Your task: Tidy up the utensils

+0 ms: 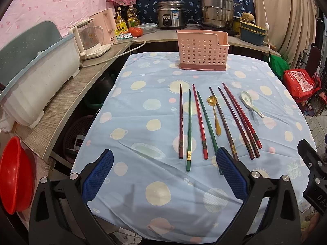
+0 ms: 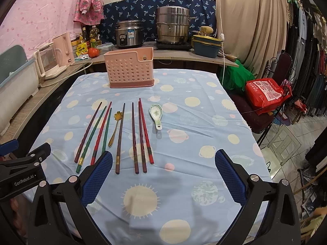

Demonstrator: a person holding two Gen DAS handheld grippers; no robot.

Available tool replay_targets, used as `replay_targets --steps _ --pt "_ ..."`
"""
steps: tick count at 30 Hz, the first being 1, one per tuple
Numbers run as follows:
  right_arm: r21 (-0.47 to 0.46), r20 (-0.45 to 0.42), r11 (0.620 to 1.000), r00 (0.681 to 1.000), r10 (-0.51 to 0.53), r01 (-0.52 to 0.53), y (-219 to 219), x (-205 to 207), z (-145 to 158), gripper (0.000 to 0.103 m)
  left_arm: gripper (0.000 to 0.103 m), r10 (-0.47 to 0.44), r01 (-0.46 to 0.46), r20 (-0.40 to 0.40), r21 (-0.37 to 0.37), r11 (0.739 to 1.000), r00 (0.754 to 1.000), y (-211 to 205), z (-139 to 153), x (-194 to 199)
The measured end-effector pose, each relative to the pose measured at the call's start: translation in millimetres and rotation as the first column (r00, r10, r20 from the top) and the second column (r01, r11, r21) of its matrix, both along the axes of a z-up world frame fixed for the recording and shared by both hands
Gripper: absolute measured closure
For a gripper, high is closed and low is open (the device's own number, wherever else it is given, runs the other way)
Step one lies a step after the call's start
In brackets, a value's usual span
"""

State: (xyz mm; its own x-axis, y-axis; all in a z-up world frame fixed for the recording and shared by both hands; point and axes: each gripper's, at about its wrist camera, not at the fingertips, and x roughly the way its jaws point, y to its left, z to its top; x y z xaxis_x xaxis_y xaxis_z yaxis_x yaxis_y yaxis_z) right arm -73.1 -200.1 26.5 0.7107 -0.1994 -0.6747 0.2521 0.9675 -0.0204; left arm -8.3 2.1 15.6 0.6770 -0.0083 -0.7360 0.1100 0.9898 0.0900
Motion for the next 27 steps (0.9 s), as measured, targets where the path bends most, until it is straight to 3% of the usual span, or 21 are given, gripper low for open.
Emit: replay_targets --steps 27 --pt "-0.008 0.004 1.0 1.0 0.0 0.0 0.9 0.4 3.4 0.007 0.007 0.0 0.0 -0.004 0.001 1.0 1.0 1.4 5.2 3.1"
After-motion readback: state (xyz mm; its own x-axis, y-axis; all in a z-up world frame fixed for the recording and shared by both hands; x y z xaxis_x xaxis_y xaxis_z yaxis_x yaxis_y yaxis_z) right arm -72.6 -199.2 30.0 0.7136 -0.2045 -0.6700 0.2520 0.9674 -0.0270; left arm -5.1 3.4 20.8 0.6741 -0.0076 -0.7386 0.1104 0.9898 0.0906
